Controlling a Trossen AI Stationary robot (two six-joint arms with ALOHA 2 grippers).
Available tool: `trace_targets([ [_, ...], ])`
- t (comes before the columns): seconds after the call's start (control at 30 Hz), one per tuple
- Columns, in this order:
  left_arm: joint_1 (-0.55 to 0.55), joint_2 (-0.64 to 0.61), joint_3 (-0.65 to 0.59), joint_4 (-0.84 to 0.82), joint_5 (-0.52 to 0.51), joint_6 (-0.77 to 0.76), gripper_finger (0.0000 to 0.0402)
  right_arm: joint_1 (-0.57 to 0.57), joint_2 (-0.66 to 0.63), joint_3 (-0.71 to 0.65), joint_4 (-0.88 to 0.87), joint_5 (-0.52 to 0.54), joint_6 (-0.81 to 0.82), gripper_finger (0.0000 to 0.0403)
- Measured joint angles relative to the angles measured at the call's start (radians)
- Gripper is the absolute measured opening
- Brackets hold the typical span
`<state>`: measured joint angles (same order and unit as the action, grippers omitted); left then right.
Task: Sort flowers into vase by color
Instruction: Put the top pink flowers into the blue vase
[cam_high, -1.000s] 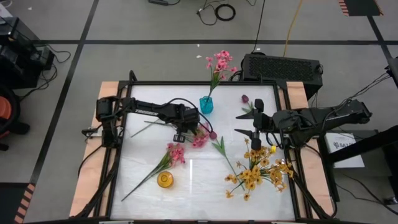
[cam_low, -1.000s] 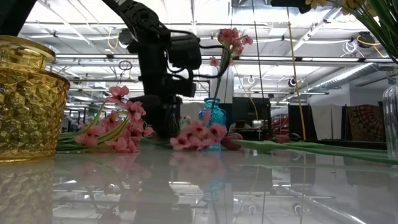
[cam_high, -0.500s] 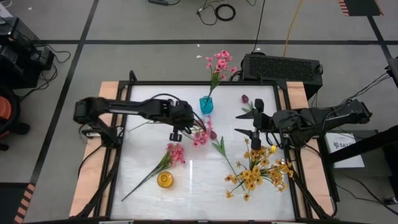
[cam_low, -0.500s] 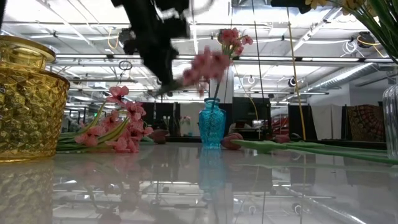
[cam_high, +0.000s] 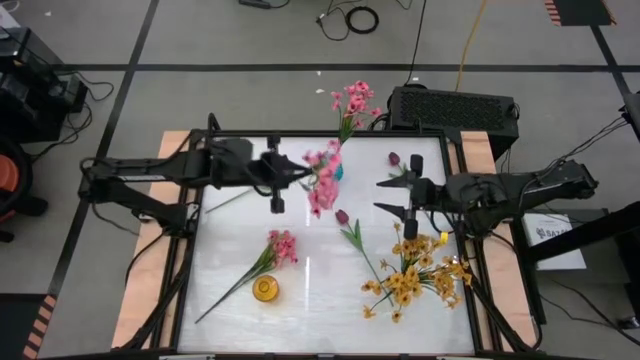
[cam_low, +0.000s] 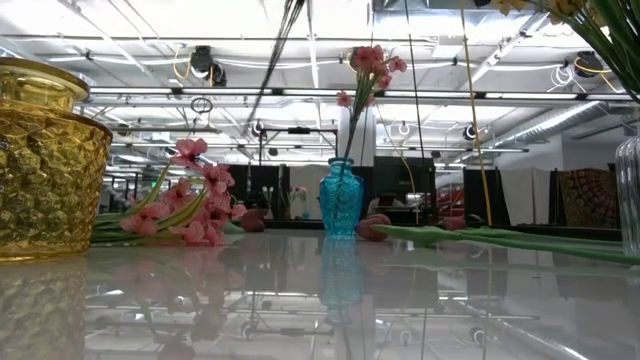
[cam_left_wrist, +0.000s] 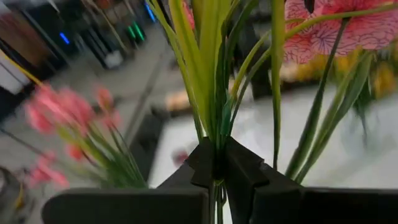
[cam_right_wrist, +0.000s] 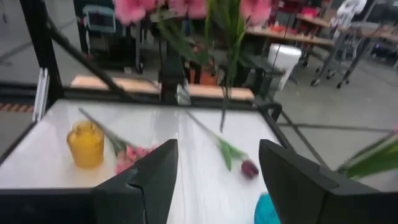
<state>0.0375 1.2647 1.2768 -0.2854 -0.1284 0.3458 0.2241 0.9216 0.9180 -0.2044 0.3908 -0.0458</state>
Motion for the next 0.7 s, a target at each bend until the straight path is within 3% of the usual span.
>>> trace_targets([
  [0.3,-0.008,0.008,0.001,0.372,0.0,-0.055,0.0024,-0.01,0.079,0.001,0.185,-0.004,-0.069,0.0217],
  [0.47,-0.008,0.016,0.0,0.467,0.042,-0.139,0.0024,-0.043,0.158,0.001,0.257,-0.009,-0.079,0.0218],
  [0.6,-0.018,0.028,-0.001,0.496,0.067,-0.205,0.0024,-0.088,0.207,0.027,0.264,-0.107,-0.042,0.0231],
  [0.7,-0.036,0.044,0.0,0.52,0.078,-0.204,0.0024,-0.101,0.244,0.049,0.262,-0.113,-0.031,0.0245],
])
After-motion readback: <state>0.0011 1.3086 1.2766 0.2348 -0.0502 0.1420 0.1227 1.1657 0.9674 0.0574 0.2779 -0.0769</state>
